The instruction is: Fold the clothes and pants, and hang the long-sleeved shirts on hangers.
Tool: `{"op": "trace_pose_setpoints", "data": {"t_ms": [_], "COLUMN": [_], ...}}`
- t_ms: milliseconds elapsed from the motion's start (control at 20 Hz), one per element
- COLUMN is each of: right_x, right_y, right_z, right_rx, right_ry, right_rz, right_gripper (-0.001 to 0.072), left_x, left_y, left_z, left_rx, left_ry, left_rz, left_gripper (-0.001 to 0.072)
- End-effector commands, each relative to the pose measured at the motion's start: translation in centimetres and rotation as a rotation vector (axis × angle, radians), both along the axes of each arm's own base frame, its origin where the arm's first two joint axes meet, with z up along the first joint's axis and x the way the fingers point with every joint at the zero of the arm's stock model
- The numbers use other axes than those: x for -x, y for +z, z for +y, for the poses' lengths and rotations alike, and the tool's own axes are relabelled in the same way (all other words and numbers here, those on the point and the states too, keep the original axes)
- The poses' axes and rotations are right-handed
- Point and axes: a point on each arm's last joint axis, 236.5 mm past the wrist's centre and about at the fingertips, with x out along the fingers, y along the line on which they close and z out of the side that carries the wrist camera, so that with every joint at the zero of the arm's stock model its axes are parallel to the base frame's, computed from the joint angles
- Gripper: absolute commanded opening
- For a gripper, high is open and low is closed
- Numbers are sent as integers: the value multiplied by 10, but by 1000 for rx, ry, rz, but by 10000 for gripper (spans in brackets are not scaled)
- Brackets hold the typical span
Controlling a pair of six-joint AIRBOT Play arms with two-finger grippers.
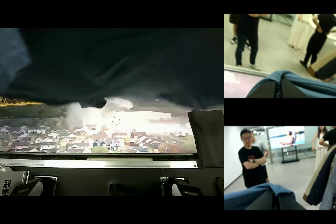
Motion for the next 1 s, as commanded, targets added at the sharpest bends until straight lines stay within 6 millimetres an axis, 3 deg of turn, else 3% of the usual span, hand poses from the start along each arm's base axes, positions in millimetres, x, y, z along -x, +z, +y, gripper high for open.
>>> {"op": "trace_pose_setpoints", "data": {"t_ms": [0,50,150,250,450,600,700,800,950], "right_x": [18,0,-51,-113,-218,-281,-320,-354,-386], "right_y": [-2,-18,-68,-141,-314,-426,-492,-541,-578], "right_z": [-13,-16,-24,-27,-25,-21,-15,-17,-24], "right_rx": [-54,-87,-145,-200,-270,-262,-258,-281,-308], "right_ry": [-58,-51,-43,-14,69,100,117,101,74], "right_rz": [6,79,295,578,1110,1303,1352,1341,1284], "right_gripper": [31,31,31,31,31,31,31,31,31], "left_x": [28,16,-21,-72,-180,-248,-285,-313,-334], "left_y": [3,-11,-51,-107,-259,-382,-450,-505,-550], "left_z": [17,16,9,2,2,-9,-14,-15,-17], "left_rx": [-4,-2,-31,-32,-29,-25,-1,-2,-9], "left_ry": [103,88,15,-86,-209,-264,-254,-236,-248], "left_rz": [-12,37,168,318,633,816,880,908,948], "left_gripper": [14,15,15,15,16,15,16,16,15]}}
